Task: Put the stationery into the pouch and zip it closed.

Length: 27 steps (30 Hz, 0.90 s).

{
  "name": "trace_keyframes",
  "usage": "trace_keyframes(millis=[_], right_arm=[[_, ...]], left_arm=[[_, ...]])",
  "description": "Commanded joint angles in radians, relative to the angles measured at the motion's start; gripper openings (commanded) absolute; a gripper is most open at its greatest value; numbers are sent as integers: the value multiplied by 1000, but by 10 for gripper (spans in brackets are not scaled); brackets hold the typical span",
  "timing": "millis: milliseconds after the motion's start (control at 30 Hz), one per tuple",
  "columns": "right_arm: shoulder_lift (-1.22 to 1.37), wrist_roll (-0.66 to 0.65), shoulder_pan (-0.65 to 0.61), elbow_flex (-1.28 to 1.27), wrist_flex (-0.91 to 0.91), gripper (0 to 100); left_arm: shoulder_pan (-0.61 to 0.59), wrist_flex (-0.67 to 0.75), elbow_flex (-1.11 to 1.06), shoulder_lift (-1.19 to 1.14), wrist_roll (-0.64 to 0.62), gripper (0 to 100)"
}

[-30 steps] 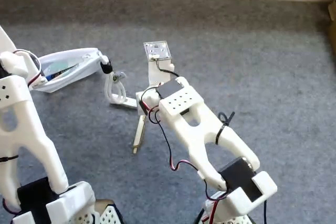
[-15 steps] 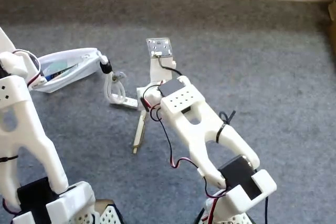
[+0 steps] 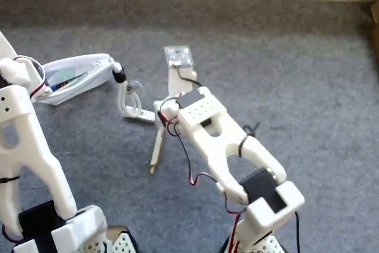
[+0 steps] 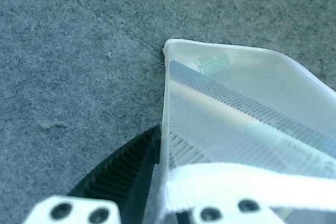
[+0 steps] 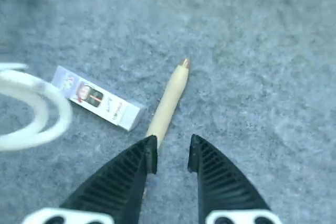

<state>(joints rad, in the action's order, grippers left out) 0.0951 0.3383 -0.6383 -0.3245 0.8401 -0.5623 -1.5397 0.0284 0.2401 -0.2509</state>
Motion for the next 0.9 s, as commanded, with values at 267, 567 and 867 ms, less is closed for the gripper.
trace_keyframes(millis=[267, 567, 867], right_arm=[[105, 8, 13, 125, -91, 102], [194, 6, 15, 127, -193, 102], [268, 2, 15, 208, -45, 101]], left_arm=[[-21, 21, 10, 25, -2, 7], [-21, 21, 8, 25, 0, 7], [-22, 21, 8, 25, 0, 7]])
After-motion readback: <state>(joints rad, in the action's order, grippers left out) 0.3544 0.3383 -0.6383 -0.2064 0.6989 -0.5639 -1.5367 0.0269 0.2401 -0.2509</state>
